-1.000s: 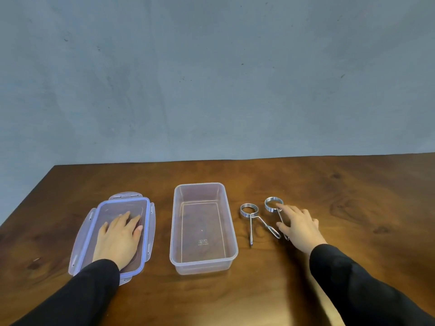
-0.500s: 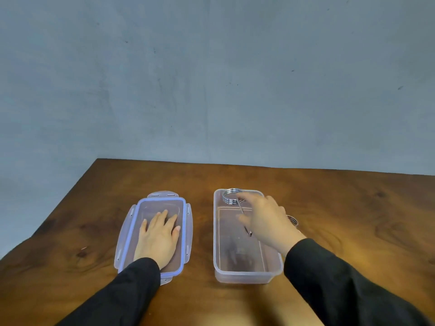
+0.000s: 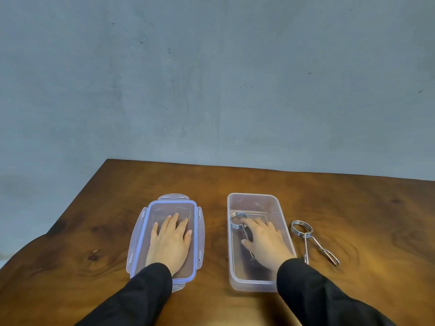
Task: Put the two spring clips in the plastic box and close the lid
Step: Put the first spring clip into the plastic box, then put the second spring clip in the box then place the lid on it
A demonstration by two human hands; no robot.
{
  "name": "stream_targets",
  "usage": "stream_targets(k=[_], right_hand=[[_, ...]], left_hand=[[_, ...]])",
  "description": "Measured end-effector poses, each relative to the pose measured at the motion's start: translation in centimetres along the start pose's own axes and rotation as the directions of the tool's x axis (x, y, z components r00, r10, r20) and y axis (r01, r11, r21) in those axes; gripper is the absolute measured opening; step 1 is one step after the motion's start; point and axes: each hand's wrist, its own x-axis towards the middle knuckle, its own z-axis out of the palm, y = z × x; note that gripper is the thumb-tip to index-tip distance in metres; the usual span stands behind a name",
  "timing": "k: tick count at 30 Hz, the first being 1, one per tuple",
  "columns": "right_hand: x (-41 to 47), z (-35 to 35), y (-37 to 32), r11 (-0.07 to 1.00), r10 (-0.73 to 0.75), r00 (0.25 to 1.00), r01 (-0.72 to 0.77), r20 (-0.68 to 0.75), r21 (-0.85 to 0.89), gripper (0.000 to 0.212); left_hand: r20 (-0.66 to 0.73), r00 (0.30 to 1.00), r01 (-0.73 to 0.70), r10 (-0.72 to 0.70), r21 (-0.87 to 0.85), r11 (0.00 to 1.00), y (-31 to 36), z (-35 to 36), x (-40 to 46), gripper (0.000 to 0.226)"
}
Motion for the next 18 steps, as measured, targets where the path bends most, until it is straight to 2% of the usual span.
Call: stream_targets(k=[5, 7, 9, 12, 13, 15, 18], right_hand=[[0.1, 0.2, 0.0, 1.0, -0.018, 1.0, 0.018, -0.006, -0.019, 0.06], [-0.2, -0.5, -0.1, 0.998, -0.054, 0.998, 0.055, -0.033, 0.025, 0.06], [-0.7, -2.4, 0.4, 0.983, -0.07, 0.984, 0.096, -0.164, 0.154, 0.053], [-1.7, -5.8, 3.4, 0.969, -0.04, 0.88, 0.149, -0.473, 0.197, 0.038], [-2.0, -6.7, 5.0, 0.971, 0.012, 0.856, 0.114, -0.517, 0.211, 0.038], [-2.8, -7.3, 8.5, 0.971, 0.159, 0.872, -0.053, -0.462, 0.233, 0.045], [-3.8, -5.5, 12.2, 0.953, 0.299, 0.936, -0.286, -0.183, 0.095, 0.075]], left_hand=[[-0.002, 1.0, -0.003, 0.003, 0.001, 1.0, 0.1, -0.2, 0.0, 0.052], [-0.002, 1.0, -0.001, 0.001, 0.005, 1.0, 0.1, -0.2, 0.0, 0.052], [-0.007, 1.0, 0.006, -0.006, 0.014, 1.0, 0.1, -0.1, 0.1, 0.052], [-0.004, 1.0, 0.008, -0.008, 0.025, 1.0, 0.0, 0.3, 0.3, 0.052], [-0.005, 1.0, 0.009, -0.009, 0.024, 1.0, -0.1, 0.4, 0.3, 0.052], [-0.012, 1.0, 0.012, -0.012, 0.026, 1.0, -0.1, 0.5, 0.4, 0.051], [-0.011, 1.0, 0.015, -0.015, 0.041, 0.999, -0.1, 0.5, 0.4, 0.051]])
